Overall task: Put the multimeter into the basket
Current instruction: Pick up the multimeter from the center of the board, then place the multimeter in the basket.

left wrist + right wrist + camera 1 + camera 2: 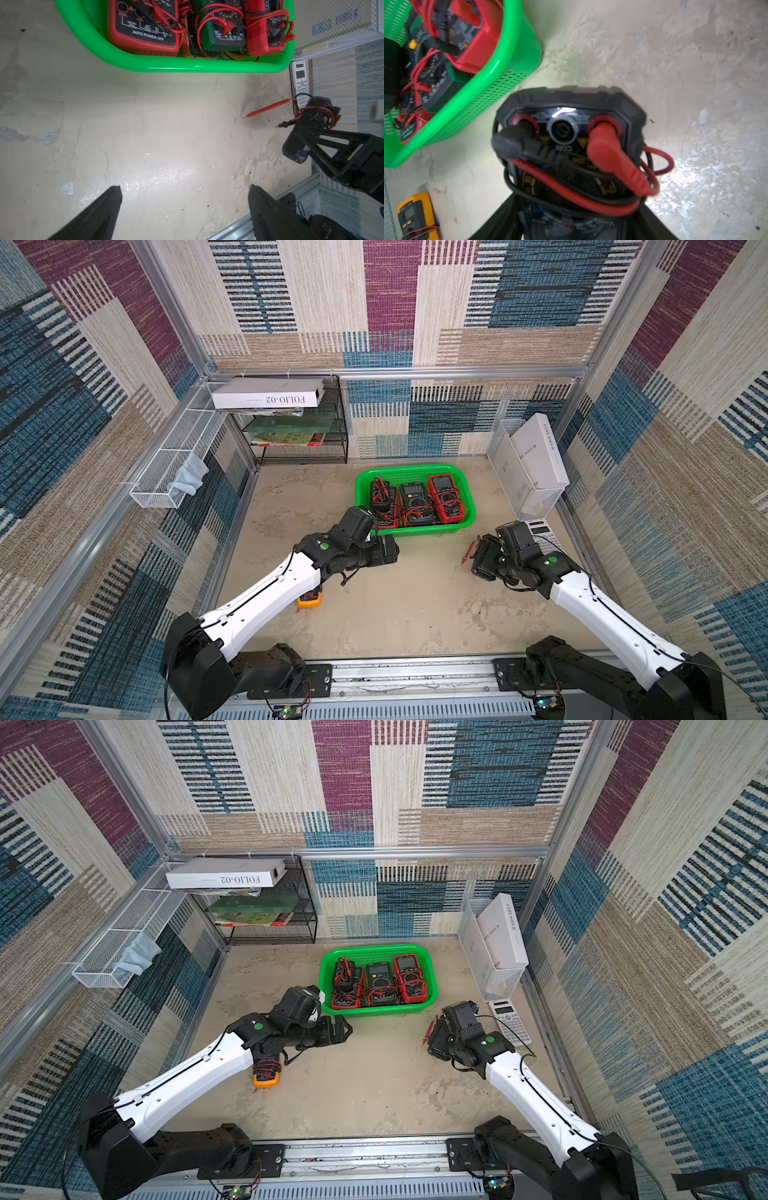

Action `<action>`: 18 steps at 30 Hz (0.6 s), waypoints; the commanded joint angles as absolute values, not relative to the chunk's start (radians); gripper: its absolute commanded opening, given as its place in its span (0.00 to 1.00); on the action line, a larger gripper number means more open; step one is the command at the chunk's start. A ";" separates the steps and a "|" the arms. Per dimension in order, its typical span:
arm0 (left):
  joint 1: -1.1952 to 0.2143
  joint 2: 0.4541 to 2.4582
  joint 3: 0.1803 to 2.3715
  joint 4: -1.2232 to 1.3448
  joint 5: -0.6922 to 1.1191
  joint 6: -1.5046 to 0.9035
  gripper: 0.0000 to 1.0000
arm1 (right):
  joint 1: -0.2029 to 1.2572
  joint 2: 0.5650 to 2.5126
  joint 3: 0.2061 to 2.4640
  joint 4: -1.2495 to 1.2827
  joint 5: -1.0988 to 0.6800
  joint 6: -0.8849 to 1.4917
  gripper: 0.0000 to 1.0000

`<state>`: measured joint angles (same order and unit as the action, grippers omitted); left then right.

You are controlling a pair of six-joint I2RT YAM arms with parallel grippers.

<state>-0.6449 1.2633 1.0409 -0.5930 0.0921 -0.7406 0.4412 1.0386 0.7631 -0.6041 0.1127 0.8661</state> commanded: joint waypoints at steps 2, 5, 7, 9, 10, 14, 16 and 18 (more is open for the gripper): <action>-0.604 1.234 1.028 -0.612 0.066 -0.722 1.00 | 0.488 1.080 0.850 -0.627 0.153 0.840 0.71; -0.575 1.217 1.023 -0.616 0.067 -0.716 1.00 | 0.524 1.117 0.919 -0.640 0.164 0.826 0.71; -0.559 1.207 1.022 -0.619 0.069 -0.714 1.00 | 0.545 1.142 0.963 -0.647 0.170 0.815 0.71; -0.545 1.200 1.022 -0.624 0.072 -0.709 1.00 | 0.566 1.167 1.007 -0.653 0.175 0.804 0.71; -0.537 1.198 1.022 -0.624 0.073 -0.709 1.00 | 0.575 1.179 1.023 -0.654 0.178 0.798 0.71; -0.517 1.189 1.022 -0.624 0.085 -0.707 1.00 | 0.612 1.234 1.109 -0.669 0.190 0.773 0.71; -0.510 1.189 1.023 -0.624 0.094 -0.707 1.00 | 0.628 1.260 1.148 -0.673 0.195 0.761 0.71; -0.503 1.187 1.023 -0.625 0.098 -0.709 1.00 | 0.639 1.286 1.185 -0.678 0.196 0.748 0.71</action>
